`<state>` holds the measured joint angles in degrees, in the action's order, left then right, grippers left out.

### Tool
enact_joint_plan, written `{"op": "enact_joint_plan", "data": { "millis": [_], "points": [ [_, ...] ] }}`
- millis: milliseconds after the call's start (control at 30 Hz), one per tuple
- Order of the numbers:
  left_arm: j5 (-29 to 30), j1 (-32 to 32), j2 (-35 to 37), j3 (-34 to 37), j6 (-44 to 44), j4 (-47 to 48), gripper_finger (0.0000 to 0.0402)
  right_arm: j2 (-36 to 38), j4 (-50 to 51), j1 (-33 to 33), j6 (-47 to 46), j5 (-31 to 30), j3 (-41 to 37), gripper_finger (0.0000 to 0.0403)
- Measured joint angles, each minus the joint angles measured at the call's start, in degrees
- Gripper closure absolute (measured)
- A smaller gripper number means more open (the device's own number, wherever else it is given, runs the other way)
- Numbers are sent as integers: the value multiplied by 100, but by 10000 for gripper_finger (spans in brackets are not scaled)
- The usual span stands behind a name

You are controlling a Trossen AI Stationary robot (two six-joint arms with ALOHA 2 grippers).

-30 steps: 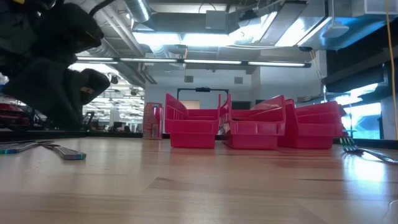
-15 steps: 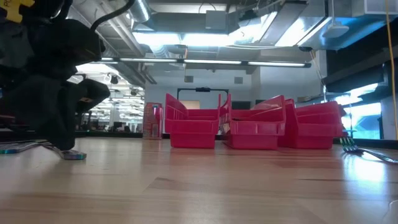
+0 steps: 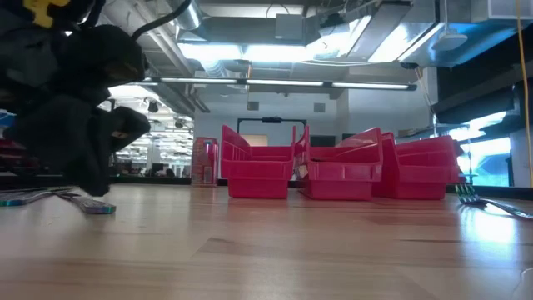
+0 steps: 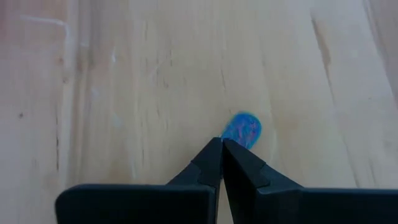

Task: Sort silverware
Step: Put the purple table knife into the right red bin

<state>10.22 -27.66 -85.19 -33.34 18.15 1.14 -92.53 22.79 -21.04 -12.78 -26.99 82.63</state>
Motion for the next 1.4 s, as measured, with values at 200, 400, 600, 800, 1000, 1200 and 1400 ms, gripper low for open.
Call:
{"op": "enact_joint_plan", "data": {
  "millis": [200, 400, 600, 800, 1000, 1200, 1400],
  "points": [
    [-2, -6, 0, 0, 3, 101, 402, 0, 26, 0, 2, 3, 0, 276],
    [-4, 78, -4, 2, -37, 309, 402, 0, 33, 0, 4, 5, 0, 276],
    [-89, 164, -67, 1, -98, 266, 402, 0, 92, 2, 7, 13, 0, 276],
    [-466, 166, -499, -20, -91, -194, 402, 0, 96, 2, 7, 22, 0, 276],
    [-608, 187, -814, -15, -93, -893, 402, 45, 96, -35, -118, 711, 0, 276],
    [-676, 359, -830, -9, -191, -1116, 402, 226, 61, -147, -177, 680, 0, 276],
    [-769, 521, -831, -9, -466, -1107, 402, 543, -34, -230, -152, 408, 4, 276]
  ]
}}
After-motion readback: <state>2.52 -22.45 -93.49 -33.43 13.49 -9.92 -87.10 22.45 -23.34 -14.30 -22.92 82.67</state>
